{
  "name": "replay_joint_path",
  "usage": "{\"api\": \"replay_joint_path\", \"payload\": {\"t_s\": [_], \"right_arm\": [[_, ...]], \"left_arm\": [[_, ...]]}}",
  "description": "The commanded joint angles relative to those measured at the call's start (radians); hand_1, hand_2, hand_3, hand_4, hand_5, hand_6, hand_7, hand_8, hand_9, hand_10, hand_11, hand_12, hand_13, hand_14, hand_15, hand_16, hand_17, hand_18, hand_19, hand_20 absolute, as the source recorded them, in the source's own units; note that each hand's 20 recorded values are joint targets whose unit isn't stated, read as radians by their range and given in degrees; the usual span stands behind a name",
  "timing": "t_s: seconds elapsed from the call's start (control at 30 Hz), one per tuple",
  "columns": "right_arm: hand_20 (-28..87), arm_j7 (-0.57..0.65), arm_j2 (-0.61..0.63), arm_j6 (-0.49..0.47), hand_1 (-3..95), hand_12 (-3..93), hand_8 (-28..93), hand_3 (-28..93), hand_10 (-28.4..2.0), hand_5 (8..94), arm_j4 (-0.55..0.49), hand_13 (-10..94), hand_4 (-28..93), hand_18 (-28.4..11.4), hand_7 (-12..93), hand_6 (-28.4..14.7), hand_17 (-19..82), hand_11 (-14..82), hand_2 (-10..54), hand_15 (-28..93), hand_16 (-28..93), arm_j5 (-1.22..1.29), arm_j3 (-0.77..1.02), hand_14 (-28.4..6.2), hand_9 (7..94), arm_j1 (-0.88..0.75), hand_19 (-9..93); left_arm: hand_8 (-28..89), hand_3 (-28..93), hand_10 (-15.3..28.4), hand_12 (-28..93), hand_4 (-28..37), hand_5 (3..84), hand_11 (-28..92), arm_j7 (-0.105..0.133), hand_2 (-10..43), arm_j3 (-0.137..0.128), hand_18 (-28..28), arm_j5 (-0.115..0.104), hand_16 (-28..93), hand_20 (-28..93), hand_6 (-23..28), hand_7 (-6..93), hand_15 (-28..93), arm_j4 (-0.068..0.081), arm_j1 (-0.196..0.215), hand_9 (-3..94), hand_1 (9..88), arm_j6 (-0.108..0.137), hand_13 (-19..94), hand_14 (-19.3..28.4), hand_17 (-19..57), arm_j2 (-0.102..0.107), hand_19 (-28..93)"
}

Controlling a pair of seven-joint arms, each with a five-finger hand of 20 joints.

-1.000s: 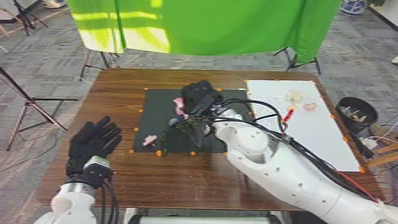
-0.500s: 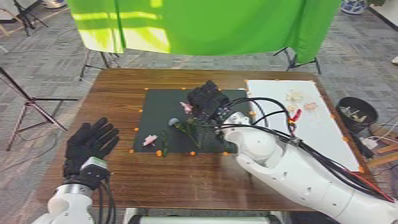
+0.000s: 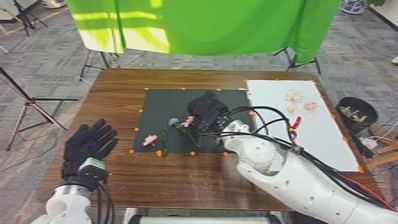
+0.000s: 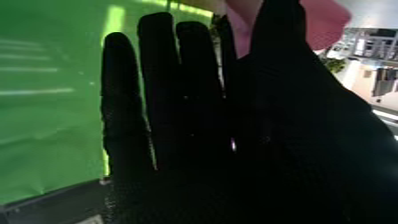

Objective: Arrange flowers

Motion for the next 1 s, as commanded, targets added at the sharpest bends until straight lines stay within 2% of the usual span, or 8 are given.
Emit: {"api": "replay_joint_path", "payload": {"t_s": [0.03,0.2,0.27,0.53,0.77,0.83,0.9,1.0], "right_arm": [[24,0.02,0.009,-0.075,47.6,13.3,-7,80,-10.2,64.5,-0.079,61,-28,-16.0,18,2.8,24,9.3,-9.5,20,22,0.068,0.037,-8.3,66.7,-0.016,42],[23,0.018,0.018,-0.119,44.5,12.7,-13,83,-11.0,61.0,-0.119,58,-28,-16.0,17,2.2,23,8.4,-9.5,19,21,0.06,0.057,-9.4,63.1,-0.025,39],[22,0.023,0.024,-0.155,43.3,12.5,-13,83,-11.3,59.8,-0.144,57,-28,-15.9,17,2.1,23,8.2,-9.5,18,21,0.059,0.094,-9.8,62.0,-0.044,38],[20,0.155,0.092,-0.179,38.9,11.7,-12,83,-12.9,54.2,-0.203,50,-28,-16.6,16,0.4,26,6.9,-9.5,15,18,0.18,0.333,-11.5,54.8,-0.151,33],[25,0.278,0.164,-0.2,46.3,10.4,-12,83,-12.4,54.0,-0.191,49,-28,-14.2,16,0.3,34,6.7,-9.5,15,11,0.212,0.501,-9.8,53.7,-0.234,38],[25,0.287,0.165,-0.322,47.4,10.3,-12,82,-12.0,53.7,-0.195,49,-28,-14.3,16,0.3,34,6.7,-9.5,15,11,0.232,0.566,-9.6,53.5,-0.259,40],[25,0.321,0.172,-0.362,47.5,10.3,-12,82,-11.6,51.3,-0.192,47,-28,-14.5,16,0.3,33,6.2,-9.5,14,10,0.267,0.593,-9.7,51.0,-0.273,40],[26,0.331,0.189,-0.375,47.9,10.2,-12,82,-11.6,50.4,-0.184,46,-28,-14.8,16,0.2,32,6.1,-9.5,15,11,0.255,0.611,-10.0,49.9,-0.3,42]], "left_arm": [[-10,71,17.5,12,-28.3,46.3,35,-0.002,17.2,-0.004,17.0,-0.013,-11,10,11.2,20.4,53,-0.006,0.015,41.5,30.7,0.009,30,18.8,-6.1,-0.006,44],[-10,71,17.5,12,-28.3,46.3,35,-0.004,17.2,-0.002,17.0,-0.017,-11,10,11.2,20.4,53,-0.005,0.009,41.6,30.8,0.006,30,18.7,-6.1,-0.012,44],[-10,71,17.5,12,-28.3,46.3,35,-0.006,17.2,-0.002,17.0,-0.008,-11,10,11.2,20.5,53,-0.004,0.008,41.6,30.8,0.004,30,18.7,-6.1,-0.014,44],[-10,71,17.4,12,-28.3,46.3,35,0.004,17.2,-0.015,17.0,-0.009,-11,10,11.3,20.4,53,-0.016,0.026,41.4,30.7,-0.009,30,18.7,-6.1,-0.019,44],[-10,71,17.4,11,-28.3,46.2,34,0.012,17.0,-0.032,16.9,-0.001,-11,10,11.2,19.9,53,-0.02,0.044,41.4,30.7,-0.026,30,18.7,-6.1,-0.021,44],[-10,71,17.3,11,-28.3,46.2,34,0.014,17.0,-0.035,16.9,-0.024,-11,10,11.2,19.7,52,-0.022,0.049,41.4,30.7,-0.028,30,18.7,-6.1,-0.024,44],[-10,71,17.3,11,-28.3,46.0,34,0.021,17.0,-0.038,16.9,-0.054,-11,10,11.2,19.6,52,-0.024,0.054,41.4,30.7,-0.035,30,18.8,-6.1,-0.025,44],[-10,71,17.3,11,-28.3,45.9,34,0.019,16.9,-0.04,16.9,-0.041,-11,10,11.1,19.6,52,-0.024,0.057,41.4,30.7,-0.031,30,18.7,-6.2,-0.024,43]]}}
